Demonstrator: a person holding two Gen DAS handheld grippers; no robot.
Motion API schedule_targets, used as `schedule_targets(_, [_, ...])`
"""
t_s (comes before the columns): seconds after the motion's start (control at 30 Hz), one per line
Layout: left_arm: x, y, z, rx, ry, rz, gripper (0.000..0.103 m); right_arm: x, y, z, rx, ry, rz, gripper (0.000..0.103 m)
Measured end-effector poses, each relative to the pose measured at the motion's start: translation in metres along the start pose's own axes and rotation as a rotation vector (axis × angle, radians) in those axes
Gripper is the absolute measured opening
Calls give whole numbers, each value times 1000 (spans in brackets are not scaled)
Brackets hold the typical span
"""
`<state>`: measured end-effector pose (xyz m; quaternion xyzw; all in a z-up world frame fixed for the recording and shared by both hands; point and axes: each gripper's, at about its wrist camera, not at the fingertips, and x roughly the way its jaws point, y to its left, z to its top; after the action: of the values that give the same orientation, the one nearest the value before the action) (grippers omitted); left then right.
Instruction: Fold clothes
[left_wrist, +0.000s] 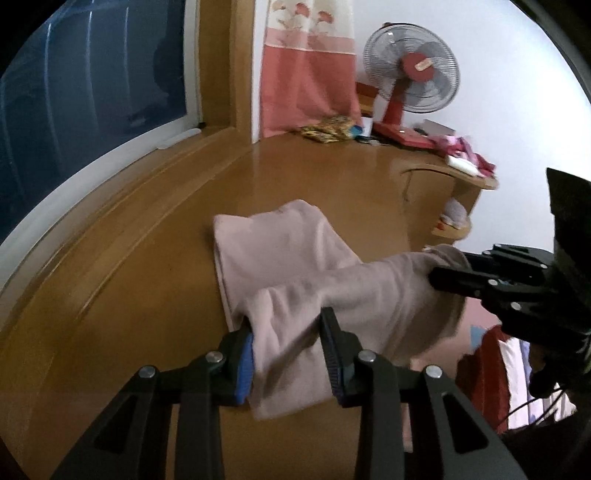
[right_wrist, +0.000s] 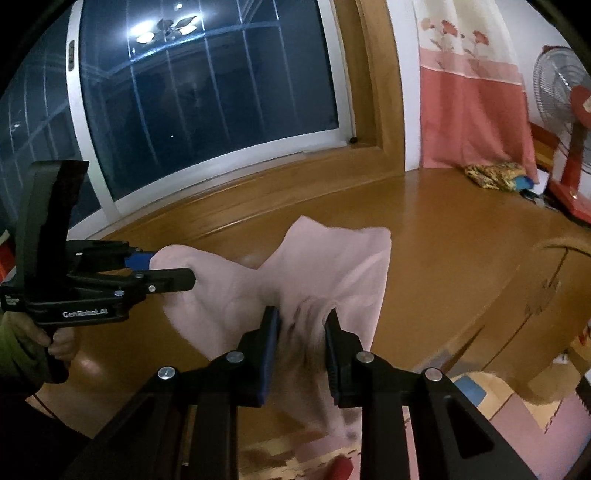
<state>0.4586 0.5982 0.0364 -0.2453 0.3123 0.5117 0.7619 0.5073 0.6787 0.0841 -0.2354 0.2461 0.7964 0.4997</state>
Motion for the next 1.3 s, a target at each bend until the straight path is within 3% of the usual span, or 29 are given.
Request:
schedule_targets(0.2, [48, 21, 20, -55, 40, 61, 38, 48, -27, 20, 33, 58, 32, 25])
schedule_targets(0.5, [124, 45, 25, -133, 160, 143, 43, 119, -62, 19, 49, 172, 67, 26])
schedule_targets(0.67, [135, 47, 24, -153, 159, 192, 60, 139, -79, 19, 51, 198, 73, 39])
schedule_targets(0.97, [145, 45, 37, -147, 132, 275, 67, 171, -82, 40, -53, 200, 48, 41])
schedule_targets(1.07, [135, 43, 44, -159, 117, 285, 66, 163, -87, 51, -57, 177, 52, 41])
schedule_targets(1.17, [125, 41, 50, -169, 100, 292, 64, 125, -83, 57, -82, 94, 22, 41])
schedule_targets(1.3, [110, 32, 44, -123, 82, 249, 64, 75, -62, 46, -68, 55, 73, 42])
